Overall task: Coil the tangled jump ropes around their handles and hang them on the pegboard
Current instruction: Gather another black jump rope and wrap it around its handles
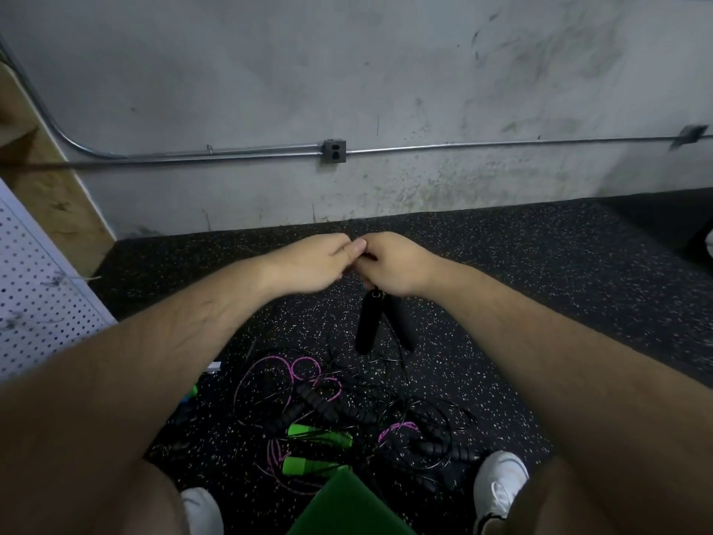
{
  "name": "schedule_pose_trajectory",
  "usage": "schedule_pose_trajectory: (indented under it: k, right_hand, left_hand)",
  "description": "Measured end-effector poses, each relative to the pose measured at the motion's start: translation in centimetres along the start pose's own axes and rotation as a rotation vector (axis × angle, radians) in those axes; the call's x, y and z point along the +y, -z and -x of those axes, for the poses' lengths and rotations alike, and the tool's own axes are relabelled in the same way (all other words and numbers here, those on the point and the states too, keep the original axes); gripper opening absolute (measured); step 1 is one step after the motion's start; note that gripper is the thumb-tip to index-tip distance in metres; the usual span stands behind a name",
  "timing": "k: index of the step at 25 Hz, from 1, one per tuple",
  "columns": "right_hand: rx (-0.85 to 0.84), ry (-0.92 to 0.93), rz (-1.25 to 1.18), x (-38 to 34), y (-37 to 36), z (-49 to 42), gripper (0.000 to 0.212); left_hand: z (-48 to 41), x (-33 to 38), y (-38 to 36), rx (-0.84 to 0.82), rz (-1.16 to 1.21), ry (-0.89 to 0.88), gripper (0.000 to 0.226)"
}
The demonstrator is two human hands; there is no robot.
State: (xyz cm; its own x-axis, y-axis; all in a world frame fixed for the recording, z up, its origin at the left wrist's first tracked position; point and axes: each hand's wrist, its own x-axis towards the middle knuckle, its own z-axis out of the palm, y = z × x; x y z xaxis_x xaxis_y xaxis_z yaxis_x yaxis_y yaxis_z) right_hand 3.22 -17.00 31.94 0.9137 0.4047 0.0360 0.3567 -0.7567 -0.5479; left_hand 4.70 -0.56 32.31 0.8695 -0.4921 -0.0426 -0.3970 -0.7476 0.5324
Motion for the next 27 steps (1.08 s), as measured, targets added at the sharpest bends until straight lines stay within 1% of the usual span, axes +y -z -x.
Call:
schedule_pose_trajectory:
  k: [2,4,7,8,10,11,13,15,16,18,19,21,22,23,25,26,27]
  right_hand:
    - [-0.004,0.024,-0.017,0.2,-0.1,0.1,0.012]
    - [0.003,0.01,-0.026,0.7,-0.1,0.2,0.013]
    - [0.0,-0.043,-0.047,1.5,-0.2,0.3,0.022]
    - [0.029,-0.038,-0.062,1.8,-0.2,0.3,0.023]
    - [0.151,-0.034,-0.142,2.2,-0.2,0.4,0.027]
    - [0.206,-0.048,-0.22,2.2,-0.1,0.5,0.031]
    - [0.235,-0.074,-0.315,2.2,-0.1,0.8,0.044]
    - [0.232,-0.09,-0.258,2.2,-0.5,1.2,0.066]
    - [0.244,-0.11,-0.211,2.3,-0.7,1.3,0.073]
    - [0.277,-0.147,-0.03,2.6,-0.8,1.2,0.071]
    - [0.286,-0.152,0.099,2.7,-0.7,1.1,0.067]
    - [0.28,-0.151,0.312,2.5,-0.6,1.0,0.061]
    - [0.27,-0.152,0.386,2.3,-0.5,0.9,0.059]
    - [0.256,-0.154,0.438,1.9,-0.6,0.9,0.057]
    - [0.218,-0.138,0.514,0.7,-1.0,0.8,0.058]
    - [0.196,-0.115,0.56,0.1,-1.3,0.7,0.061]
    - [0.175,-0.097,0.61,-0.5,-1.6,0.6,0.065]
  left_hand:
    - [-0.5,-0.7,0.6,-0.01,-0.119,0.017,0.038]
    - [-0.6,-1.2,1.4,0.024,-0.137,0.023,0.037]
    - [0.1,-0.9,1.9,0.171,-0.029,-0.025,0.035]
    - [0.5,-0.6,2.2,0.204,0.014,-0.04,0.035]
    - [1.1,0.0,2.7,0.246,0.113,-0.065,0.035]
    - [1.3,0.1,3.0,0.287,0.17,-0.076,0.036]
    - [1.5,0.1,3.5,0.397,0.295,-0.09,0.036]
    - [1.6,-0.5,4.1,0.464,0.399,-0.082,0.037]
    - [1.7,-0.9,4.4,0.479,0.418,-0.071,0.037]
    - [1.9,-2.1,4.9,0.484,0.348,-0.032,0.038]
    - [2.0,-2.6,5.0,0.469,0.236,0.005,0.036]
    - [2.1,-3.6,4.8,0.388,0.022,0.063,0.028]
    - [2.2,-3.6,4.3,0.324,-0.031,0.061,0.023]
    - [2.6,-3.1,3.6,0.245,-0.076,0.035,0.031]
    - [2.6,-1.8,1.9,0.124,-0.185,-0.074,0.069]
    - [2.3,-1.0,1.2,0.102,-0.249,-0.121,0.085]
    - [2.1,-0.5,0.5,0.099,-0.306,-0.16,0.096]
